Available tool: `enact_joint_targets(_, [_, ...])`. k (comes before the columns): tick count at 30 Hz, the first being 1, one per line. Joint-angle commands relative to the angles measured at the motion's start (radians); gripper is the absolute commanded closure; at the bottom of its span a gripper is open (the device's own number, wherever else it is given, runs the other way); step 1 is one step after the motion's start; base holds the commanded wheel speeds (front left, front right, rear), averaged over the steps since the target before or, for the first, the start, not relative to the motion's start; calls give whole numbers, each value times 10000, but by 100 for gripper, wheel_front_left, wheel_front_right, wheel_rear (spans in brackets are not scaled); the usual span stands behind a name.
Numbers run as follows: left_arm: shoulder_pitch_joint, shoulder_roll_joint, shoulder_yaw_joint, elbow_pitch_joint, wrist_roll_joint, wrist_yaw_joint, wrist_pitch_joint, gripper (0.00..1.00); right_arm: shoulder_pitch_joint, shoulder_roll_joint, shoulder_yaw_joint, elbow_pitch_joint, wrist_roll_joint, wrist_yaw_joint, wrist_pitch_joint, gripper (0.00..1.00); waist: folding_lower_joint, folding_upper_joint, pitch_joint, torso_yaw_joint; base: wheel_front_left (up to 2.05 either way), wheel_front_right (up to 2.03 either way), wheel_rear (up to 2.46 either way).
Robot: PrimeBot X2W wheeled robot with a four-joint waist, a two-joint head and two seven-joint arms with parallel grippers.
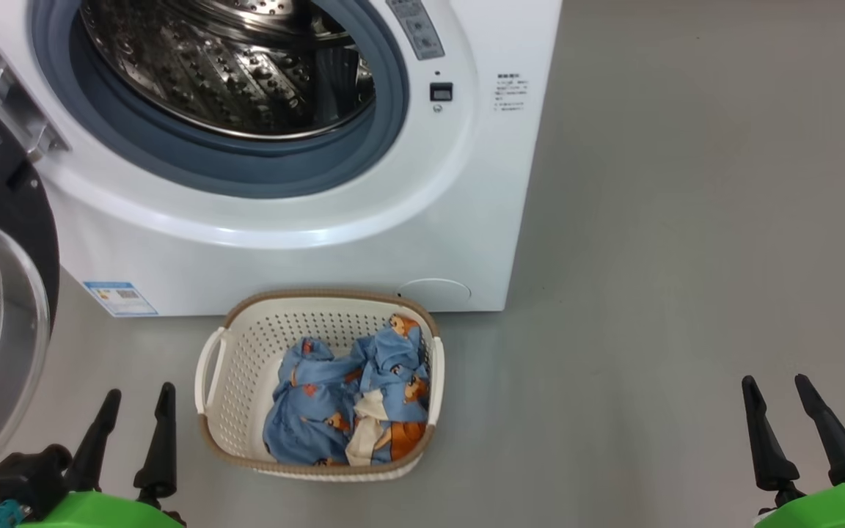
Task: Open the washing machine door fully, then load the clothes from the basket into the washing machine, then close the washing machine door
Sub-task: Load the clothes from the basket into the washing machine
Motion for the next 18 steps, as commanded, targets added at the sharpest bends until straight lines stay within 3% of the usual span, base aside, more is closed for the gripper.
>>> enact_joint_targets(1, [-491,350,283,-244,-55,-15,-63,0,-108,-130,235,-252,21,29,-122,0,0,0,20,-21,108,-205,98])
enact_joint_targets(8, [-596,337,207,-206,377,-15,-63,0,-158,-80,259,-234,31,29,-122,0,0,0,97,-91,105,-148,43])
enact_joint_targets(18, [-720,181,-12,-161,434,-15,-63,0,-278,11,326,-262,6,29,-122,0,0,0,348,-115,25,-25,0])
